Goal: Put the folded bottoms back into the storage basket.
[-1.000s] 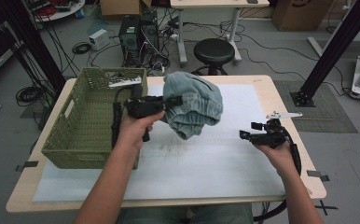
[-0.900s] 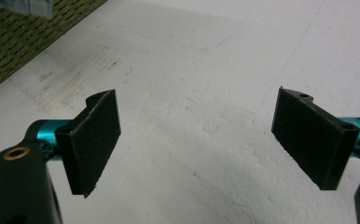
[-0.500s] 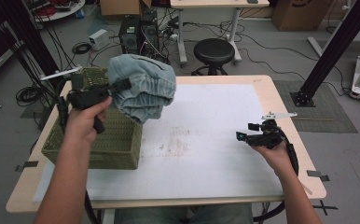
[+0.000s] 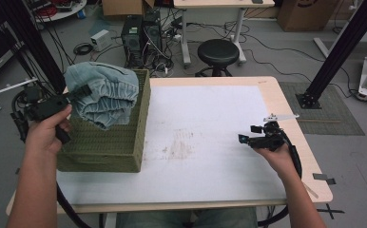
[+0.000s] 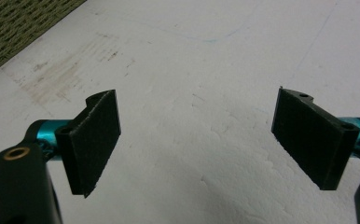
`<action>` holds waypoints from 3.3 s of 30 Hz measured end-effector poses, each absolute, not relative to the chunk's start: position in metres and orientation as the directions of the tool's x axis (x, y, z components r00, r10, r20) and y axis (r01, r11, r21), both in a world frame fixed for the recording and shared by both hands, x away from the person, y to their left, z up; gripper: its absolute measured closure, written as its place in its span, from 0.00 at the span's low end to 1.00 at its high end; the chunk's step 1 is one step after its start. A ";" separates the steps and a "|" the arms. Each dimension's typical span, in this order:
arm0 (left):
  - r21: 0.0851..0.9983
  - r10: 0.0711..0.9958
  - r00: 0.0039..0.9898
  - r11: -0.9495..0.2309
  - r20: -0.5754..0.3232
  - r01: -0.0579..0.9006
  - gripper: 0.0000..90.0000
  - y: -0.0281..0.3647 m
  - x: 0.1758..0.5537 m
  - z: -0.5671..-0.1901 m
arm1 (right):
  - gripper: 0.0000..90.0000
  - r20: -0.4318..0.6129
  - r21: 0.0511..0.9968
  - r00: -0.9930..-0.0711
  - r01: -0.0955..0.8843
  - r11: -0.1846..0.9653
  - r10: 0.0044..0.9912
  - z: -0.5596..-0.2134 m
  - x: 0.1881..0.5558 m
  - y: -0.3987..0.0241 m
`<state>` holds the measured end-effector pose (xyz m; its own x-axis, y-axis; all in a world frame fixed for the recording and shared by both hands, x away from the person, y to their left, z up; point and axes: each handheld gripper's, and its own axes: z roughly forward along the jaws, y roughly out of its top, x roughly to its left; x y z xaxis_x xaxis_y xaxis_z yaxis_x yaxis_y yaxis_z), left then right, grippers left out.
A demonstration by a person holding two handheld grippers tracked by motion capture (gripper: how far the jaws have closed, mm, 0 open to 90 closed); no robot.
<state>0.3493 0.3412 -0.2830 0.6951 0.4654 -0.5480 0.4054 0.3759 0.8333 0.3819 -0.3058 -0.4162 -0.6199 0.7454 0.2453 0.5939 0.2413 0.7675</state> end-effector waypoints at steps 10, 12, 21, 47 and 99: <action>0.813 0.477 0.660 0.387 -0.581 0.436 0.72 0.358 0.347 -0.300 | 0.17 0.245 0.762 -0.617 0.600 0.245 0.748 -0.417 0.383 -0.304; 0.808 0.473 0.657 0.383 -0.588 0.447 0.72 0.358 0.349 -0.305 | 0.17 0.247 0.763 -0.616 0.600 0.242 0.748 -0.417 0.383 -0.305; 0.773 0.673 0.398 0.451 -0.623 0.446 0.46 0.393 0.356 -0.328 | 0.17 0.252 0.772 -0.615 0.593 0.228 0.747 -0.414 0.381 -0.308; 0.879 0.511 0.733 0.111 -0.450 0.463 0.25 0.246 0.371 -0.289 | 0.17 0.224 0.800 -0.640 0.552 0.237 0.735 -0.402 0.377 -0.305; 0.913 0.549 0.799 -0.146 -0.245 0.380 0.25 0.090 0.373 -0.332 | 0.17 0.201 0.845 -0.667 0.489 0.218 0.718 -0.381 0.368 -0.311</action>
